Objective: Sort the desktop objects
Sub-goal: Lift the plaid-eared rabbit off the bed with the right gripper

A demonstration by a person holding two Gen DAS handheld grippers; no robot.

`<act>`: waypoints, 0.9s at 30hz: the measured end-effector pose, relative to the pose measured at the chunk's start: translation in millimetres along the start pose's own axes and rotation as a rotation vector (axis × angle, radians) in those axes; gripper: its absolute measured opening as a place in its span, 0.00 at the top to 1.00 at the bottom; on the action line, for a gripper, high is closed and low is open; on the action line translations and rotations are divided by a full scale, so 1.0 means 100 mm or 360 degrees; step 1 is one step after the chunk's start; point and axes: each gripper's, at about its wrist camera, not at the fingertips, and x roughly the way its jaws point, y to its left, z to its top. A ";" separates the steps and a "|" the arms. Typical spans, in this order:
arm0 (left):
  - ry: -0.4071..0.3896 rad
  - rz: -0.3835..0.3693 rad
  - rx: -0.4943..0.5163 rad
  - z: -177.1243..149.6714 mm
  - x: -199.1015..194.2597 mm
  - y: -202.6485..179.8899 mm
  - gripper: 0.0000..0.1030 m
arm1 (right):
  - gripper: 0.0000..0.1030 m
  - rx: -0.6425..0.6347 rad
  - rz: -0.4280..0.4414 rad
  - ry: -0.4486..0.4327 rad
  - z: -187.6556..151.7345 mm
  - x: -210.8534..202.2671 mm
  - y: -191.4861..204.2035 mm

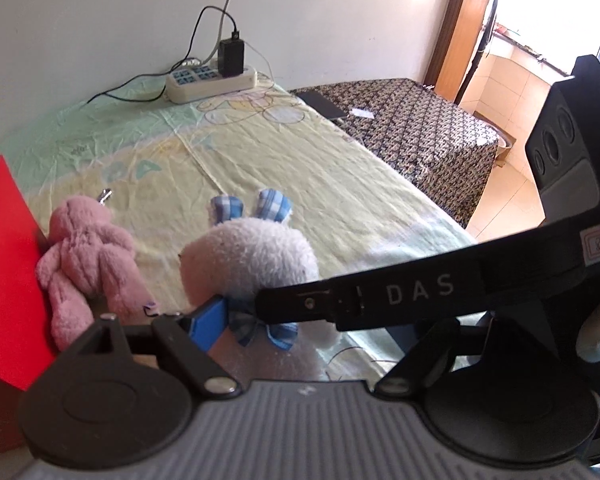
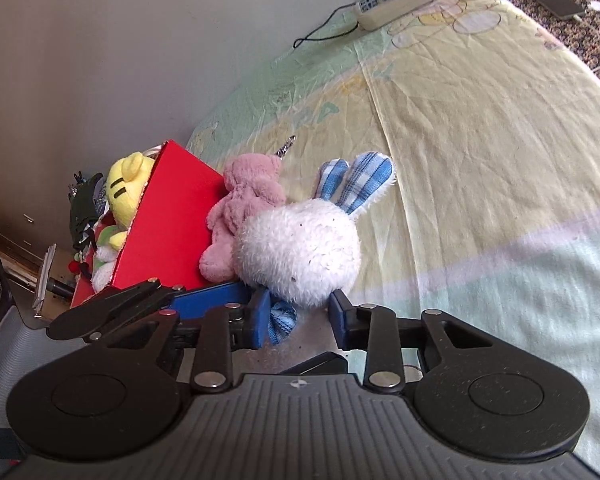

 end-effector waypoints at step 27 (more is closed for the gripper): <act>-0.0633 0.0149 0.0286 -0.25 -1.62 1.15 0.15 | 0.67 -0.0499 0.0048 -0.0618 -0.18 0.28 1.90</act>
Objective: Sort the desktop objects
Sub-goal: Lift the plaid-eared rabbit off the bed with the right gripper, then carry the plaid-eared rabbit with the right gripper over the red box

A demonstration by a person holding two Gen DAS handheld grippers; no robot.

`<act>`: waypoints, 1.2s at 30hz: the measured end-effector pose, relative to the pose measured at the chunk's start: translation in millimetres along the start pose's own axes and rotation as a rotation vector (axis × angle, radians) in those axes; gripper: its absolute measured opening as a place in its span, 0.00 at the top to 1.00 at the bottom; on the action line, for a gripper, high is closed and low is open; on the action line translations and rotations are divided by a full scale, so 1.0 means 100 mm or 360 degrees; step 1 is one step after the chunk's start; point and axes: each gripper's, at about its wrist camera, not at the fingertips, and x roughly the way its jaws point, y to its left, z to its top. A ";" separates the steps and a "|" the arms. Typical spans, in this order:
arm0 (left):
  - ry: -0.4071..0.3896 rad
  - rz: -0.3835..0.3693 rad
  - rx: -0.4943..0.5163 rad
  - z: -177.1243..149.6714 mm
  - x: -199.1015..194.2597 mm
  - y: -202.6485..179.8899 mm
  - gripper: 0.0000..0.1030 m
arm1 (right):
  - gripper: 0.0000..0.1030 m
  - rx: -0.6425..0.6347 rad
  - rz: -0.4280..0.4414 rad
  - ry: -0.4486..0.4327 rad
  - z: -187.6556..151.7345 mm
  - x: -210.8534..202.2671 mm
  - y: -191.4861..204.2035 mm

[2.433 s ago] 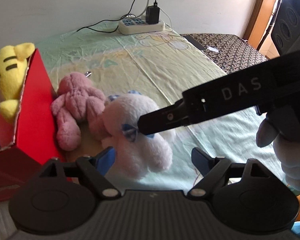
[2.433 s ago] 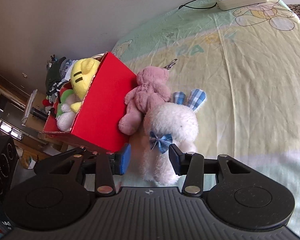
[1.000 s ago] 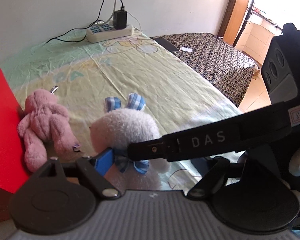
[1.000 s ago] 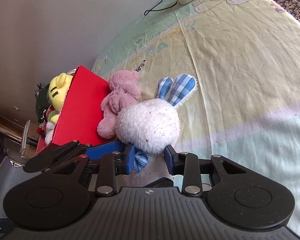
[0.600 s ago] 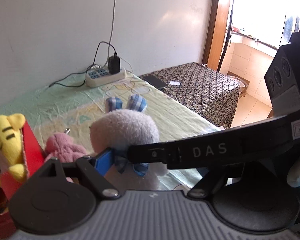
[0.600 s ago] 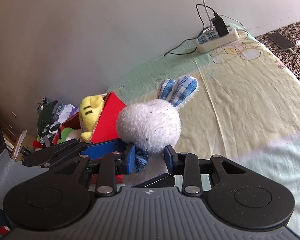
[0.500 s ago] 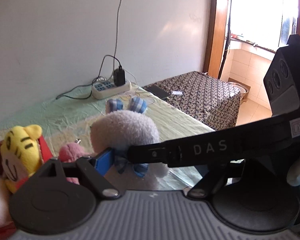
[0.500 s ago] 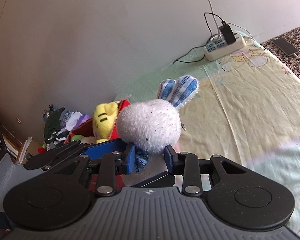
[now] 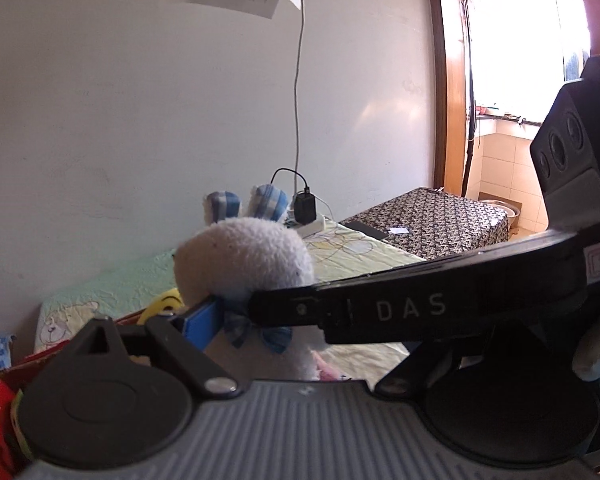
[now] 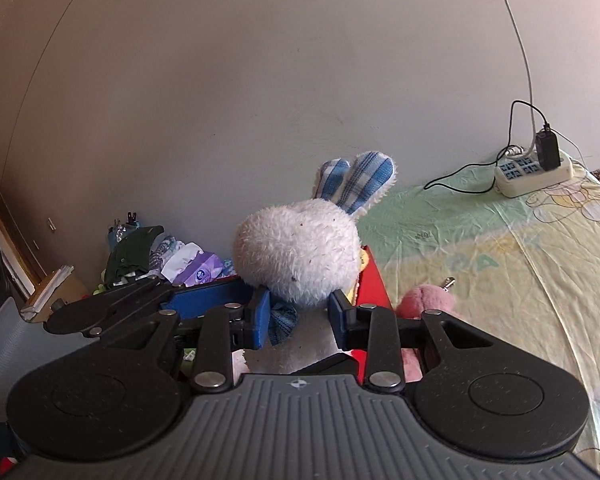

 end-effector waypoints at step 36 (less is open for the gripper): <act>0.0235 0.0024 -0.0162 -0.57 0.02 0.82 0.08 | 0.77 -0.0217 -0.0066 0.0273 -0.26 0.62 0.59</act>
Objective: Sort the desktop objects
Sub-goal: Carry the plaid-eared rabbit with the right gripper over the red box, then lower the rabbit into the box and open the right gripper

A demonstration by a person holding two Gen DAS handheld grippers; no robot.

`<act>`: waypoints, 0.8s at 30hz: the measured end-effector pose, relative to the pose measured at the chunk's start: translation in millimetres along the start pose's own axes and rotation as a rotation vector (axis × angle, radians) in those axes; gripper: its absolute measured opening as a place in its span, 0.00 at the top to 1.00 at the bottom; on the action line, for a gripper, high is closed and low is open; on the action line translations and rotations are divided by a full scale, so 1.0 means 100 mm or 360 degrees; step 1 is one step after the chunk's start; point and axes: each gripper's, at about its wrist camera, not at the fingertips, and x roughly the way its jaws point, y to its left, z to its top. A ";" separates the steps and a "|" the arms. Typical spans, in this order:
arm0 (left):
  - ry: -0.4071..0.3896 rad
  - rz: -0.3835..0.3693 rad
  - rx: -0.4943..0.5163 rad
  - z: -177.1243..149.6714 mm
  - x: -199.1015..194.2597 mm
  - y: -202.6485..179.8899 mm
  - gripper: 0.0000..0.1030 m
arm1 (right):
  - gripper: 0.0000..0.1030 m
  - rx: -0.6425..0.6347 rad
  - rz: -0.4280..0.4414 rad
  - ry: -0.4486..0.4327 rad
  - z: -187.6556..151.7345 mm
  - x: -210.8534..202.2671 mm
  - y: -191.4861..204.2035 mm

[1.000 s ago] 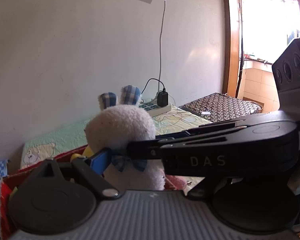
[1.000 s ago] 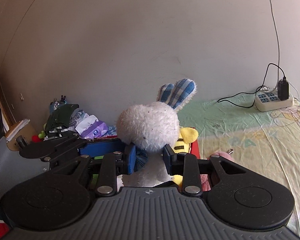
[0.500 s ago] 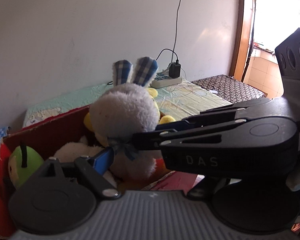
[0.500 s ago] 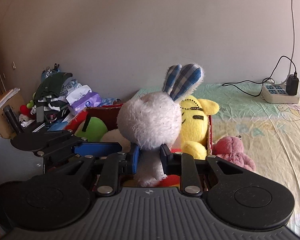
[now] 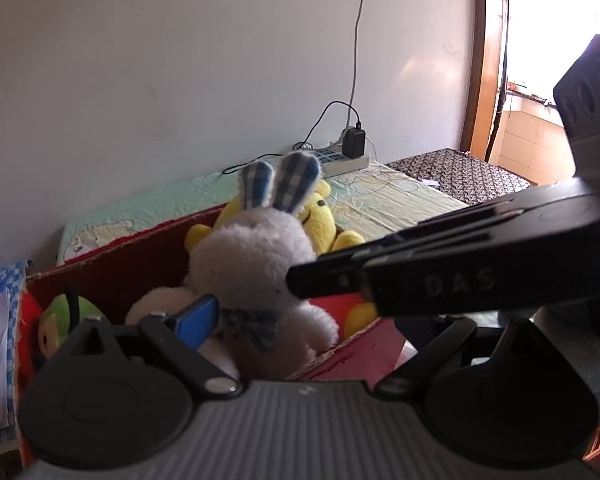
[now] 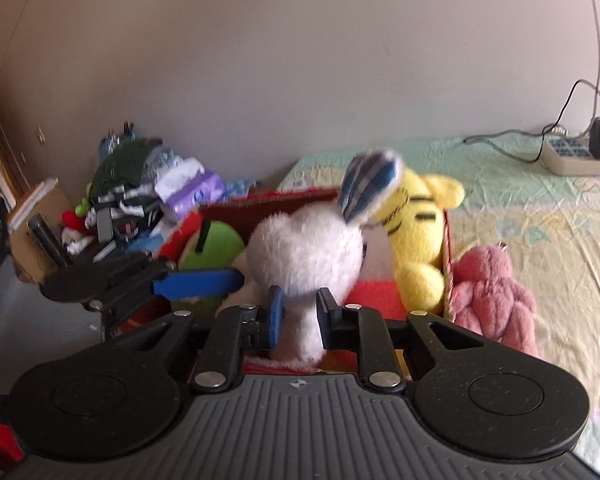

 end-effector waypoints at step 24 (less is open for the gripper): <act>0.0133 0.0001 -0.0114 0.02 0.37 0.33 0.08 | 0.78 0.0286 -0.0048 0.0022 0.03 0.58 -0.21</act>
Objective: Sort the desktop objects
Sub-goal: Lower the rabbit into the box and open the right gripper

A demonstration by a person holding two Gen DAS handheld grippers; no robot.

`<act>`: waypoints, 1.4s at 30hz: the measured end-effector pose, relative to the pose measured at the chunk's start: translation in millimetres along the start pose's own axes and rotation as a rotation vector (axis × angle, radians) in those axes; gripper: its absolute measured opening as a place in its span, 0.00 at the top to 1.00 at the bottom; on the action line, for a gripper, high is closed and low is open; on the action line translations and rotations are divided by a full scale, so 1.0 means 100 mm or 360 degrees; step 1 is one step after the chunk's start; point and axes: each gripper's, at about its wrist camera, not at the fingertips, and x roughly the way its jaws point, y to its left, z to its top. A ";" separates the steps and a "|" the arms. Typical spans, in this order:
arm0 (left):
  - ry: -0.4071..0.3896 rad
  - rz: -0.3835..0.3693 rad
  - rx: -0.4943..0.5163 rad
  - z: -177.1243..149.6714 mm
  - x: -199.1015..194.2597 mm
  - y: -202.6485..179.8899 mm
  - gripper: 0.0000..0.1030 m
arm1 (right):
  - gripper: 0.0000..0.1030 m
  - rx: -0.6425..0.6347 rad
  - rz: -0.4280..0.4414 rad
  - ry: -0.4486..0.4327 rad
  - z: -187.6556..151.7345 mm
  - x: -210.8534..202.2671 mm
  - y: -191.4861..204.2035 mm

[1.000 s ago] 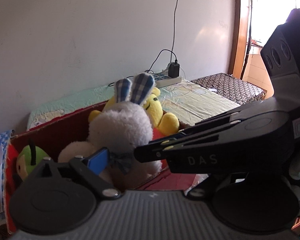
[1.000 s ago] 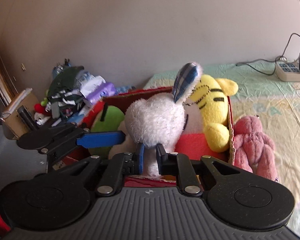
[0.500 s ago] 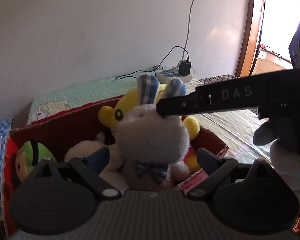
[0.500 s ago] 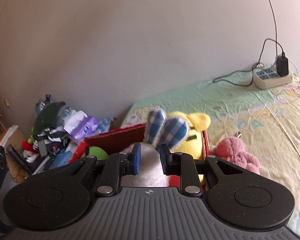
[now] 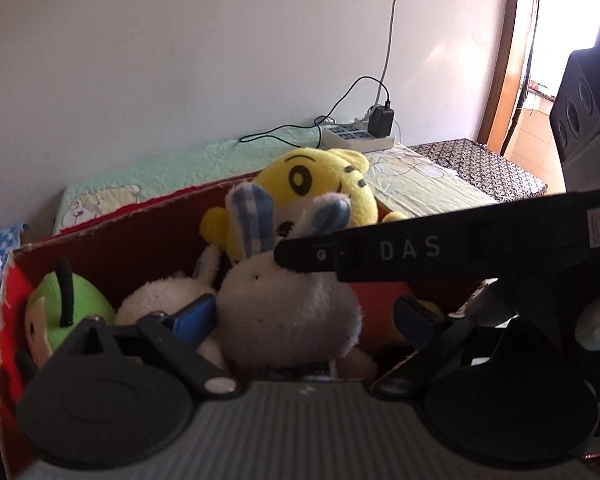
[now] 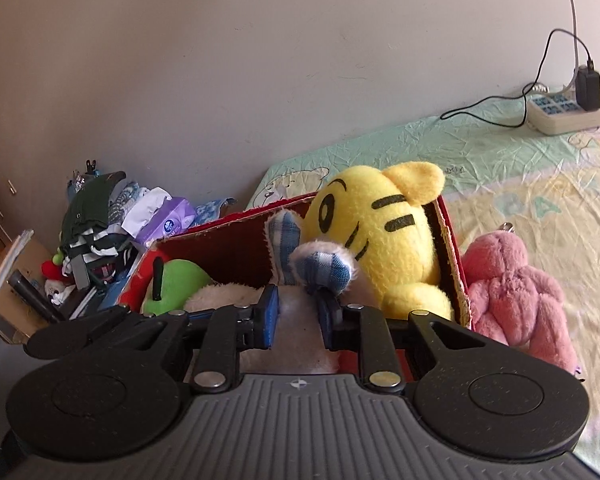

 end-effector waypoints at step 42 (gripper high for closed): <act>0.0151 0.0276 -0.0100 -0.02 -0.14 -0.11 0.04 | 0.69 0.0094 -0.0132 -0.0034 -0.20 -0.39 -0.08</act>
